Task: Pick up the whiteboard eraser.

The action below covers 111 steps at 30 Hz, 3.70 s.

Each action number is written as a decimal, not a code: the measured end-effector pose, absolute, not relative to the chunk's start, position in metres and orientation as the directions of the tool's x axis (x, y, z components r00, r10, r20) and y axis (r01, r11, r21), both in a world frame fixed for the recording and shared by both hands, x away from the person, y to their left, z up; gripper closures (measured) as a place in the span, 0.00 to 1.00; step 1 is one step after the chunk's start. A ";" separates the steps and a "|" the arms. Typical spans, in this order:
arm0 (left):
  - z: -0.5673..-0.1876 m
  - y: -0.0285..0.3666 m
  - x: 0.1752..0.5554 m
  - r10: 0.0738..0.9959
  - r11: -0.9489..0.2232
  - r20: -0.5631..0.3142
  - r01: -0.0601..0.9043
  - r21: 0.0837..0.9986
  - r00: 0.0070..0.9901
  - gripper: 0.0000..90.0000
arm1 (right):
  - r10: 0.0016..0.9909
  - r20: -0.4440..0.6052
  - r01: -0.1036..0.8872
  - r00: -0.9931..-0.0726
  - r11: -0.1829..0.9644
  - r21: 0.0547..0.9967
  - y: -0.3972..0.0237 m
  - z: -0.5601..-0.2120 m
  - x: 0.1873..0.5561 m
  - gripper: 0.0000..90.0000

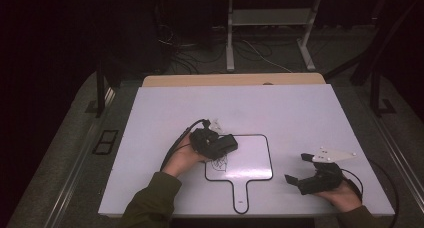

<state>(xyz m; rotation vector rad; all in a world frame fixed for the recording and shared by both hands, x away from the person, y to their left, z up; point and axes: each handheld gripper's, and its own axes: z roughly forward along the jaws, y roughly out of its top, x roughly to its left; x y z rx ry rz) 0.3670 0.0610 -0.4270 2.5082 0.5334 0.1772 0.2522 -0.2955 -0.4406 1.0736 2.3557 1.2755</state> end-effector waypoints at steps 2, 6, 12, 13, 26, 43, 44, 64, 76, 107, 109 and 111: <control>-0.427 0.060 0.364 0.404 -0.765 0.013 0.330 0.553 0.915 0.44 | 0.709 0.117 0.486 -0.695 0.344 0.803 -0.295 -0.441 0.252 0.00; -0.427 0.059 0.356 0.398 -0.769 0.016 0.324 0.551 0.917 0.44 | 0.709 0.117 0.486 -0.695 0.345 0.803 -0.295 -0.441 0.252 0.00; -0.427 0.057 0.345 0.385 -0.772 0.010 0.317 0.551 0.923 0.44 | 0.708 0.115 0.484 -0.697 0.346 0.803 -0.295 -0.441 0.252 0.00; -0.427 0.057 0.343 0.379 -0.775 0.013 0.310 0.551 0.925 0.44 | 0.708 0.117 0.486 -0.696 0.345 0.803 -0.295 -0.440 0.252 0.00; -0.422 0.053 0.325 0.355 -0.772 0.003 0.292 0.564 0.935 0.44 | 0.709 0.116 0.485 -0.696 0.345 0.803 -0.295 -0.440 0.252 0.00; -0.422 0.068 0.394 0.461 -0.743 0.034 0.365 0.561 0.887 0.44 | 0.712 0.122 0.491 -0.692 0.340 0.802 -0.297 -0.441 0.253 0.00; -0.424 0.069 0.395 0.463 -0.744 0.032 0.369 0.557 0.886 0.44 | 0.712 0.122 0.491 -0.692 0.340 0.802 -0.297 -0.441 0.253 0.00; -0.425 0.061 0.357 0.405 -0.784 0.063 0.311 0.538 0.912 0.44 | 0.709 0.121 0.489 -0.695 0.342 0.803 -0.296 -0.441 0.252 0.00; -0.426 0.058 0.317 0.362 -0.787 0.032 0.287 0.546 0.932 0.44 | 0.708 0.119 0.489 -0.696 0.345 0.801 -0.295 -0.441 0.252 0.00; -0.426 0.068 0.375 0.425 -0.774 0.044 0.338 0.535 0.904 0.44 | 0.710 0.121 0.490 -0.694 0.342 0.802 -0.296 -0.441 0.252 0.00; -0.425 0.066 0.367 0.412 -0.783 0.046 0.328 0.528 0.910 0.44 | 0.710 0.121 0.489 -0.694 0.342 0.802 -0.296 -0.441 0.252 0.00; -0.425 0.065 0.359 0.399 -0.788 0.043 0.318 0.528 0.916 0.44 | 0.711 0.121 0.490 -0.693 0.342 0.802 -0.295 -0.441 0.252 0.00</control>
